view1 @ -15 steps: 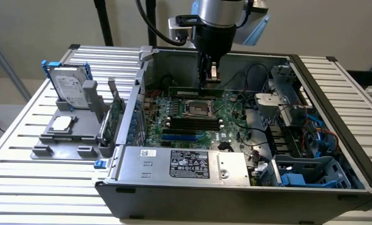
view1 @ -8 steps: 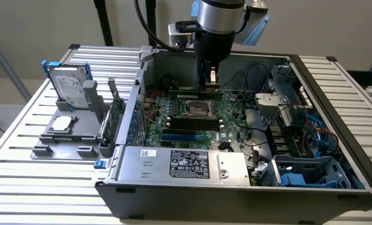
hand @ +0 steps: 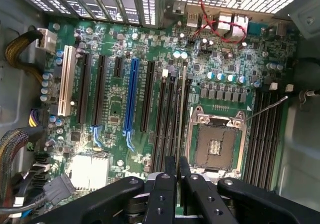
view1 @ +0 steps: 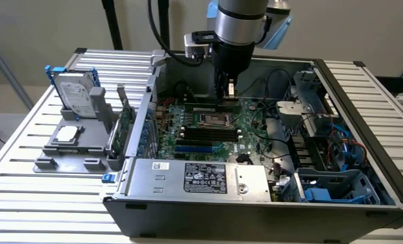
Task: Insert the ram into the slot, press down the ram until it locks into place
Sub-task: 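Insert the ram into the slot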
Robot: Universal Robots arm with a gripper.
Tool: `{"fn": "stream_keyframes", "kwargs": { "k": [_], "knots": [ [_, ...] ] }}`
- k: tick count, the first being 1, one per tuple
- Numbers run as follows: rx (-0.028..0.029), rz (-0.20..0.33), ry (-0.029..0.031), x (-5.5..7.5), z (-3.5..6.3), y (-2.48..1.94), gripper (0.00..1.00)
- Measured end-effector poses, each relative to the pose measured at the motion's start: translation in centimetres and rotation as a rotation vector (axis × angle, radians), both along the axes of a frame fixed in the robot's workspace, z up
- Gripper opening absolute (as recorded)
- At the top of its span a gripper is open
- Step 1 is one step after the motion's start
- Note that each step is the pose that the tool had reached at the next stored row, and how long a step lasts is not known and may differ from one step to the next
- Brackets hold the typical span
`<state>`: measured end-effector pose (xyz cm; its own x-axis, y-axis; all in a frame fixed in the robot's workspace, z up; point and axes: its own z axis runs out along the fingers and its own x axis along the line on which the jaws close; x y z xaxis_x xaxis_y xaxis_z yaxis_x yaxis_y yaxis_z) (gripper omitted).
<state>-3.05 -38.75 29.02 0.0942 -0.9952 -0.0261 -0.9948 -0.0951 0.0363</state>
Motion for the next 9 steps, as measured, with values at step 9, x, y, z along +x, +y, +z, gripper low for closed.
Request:
{"fn": "stream_keyframes", "kwargs": {
  "k": [9],
  "knots": [
    [0.0000, 0.000, -0.0027, 0.2, -1.64, -0.12, 0.13]
  ]
}}
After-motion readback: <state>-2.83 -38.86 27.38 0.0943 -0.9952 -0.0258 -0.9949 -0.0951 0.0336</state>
